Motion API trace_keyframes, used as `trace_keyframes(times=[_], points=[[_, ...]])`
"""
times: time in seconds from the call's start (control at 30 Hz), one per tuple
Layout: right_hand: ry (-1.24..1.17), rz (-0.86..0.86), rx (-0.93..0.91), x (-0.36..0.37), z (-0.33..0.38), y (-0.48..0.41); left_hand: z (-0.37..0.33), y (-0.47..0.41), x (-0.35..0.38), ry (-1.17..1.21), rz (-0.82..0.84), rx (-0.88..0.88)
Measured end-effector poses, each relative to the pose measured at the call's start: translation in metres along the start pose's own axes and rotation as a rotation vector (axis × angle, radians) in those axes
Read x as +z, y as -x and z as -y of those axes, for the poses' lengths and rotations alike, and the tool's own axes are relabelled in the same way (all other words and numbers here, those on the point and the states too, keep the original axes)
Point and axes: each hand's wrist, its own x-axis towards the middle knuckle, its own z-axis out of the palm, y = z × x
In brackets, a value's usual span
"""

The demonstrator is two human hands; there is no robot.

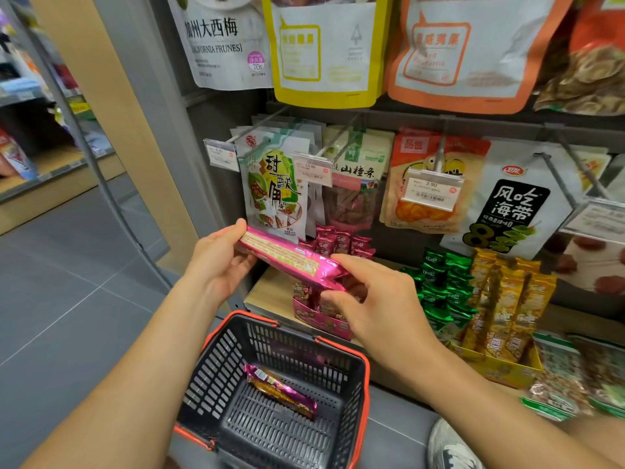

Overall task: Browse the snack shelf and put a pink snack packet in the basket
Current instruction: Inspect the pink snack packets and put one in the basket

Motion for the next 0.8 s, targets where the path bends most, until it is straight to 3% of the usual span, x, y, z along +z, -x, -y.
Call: trace_keyframes(times=[0.23, 0.37, 0.67, 0.8], points=[[0.119, -0.132, -0.221, -0.0023, -0.0001, 0.0028, 0.0011, 0.0015, -0.0006, -0.068, 0.094, -0.069], [0.083, -0.128, -0.36, -0.0033, -0.0021, 0.0035, 0.004, 0.0005, -0.0053, -0.308, 0.205, -0.104], [-0.05, -0.281, -0.31, -0.0062, -0.0028, 0.004, 0.0049, -0.0036, -0.0003, -0.16, 0.113, -0.037], [-0.064, -0.162, -0.213, -0.0044, -0.0056, 0.0023, 0.0052, -0.0036, -0.0009, -0.137, 0.076, -0.021]])
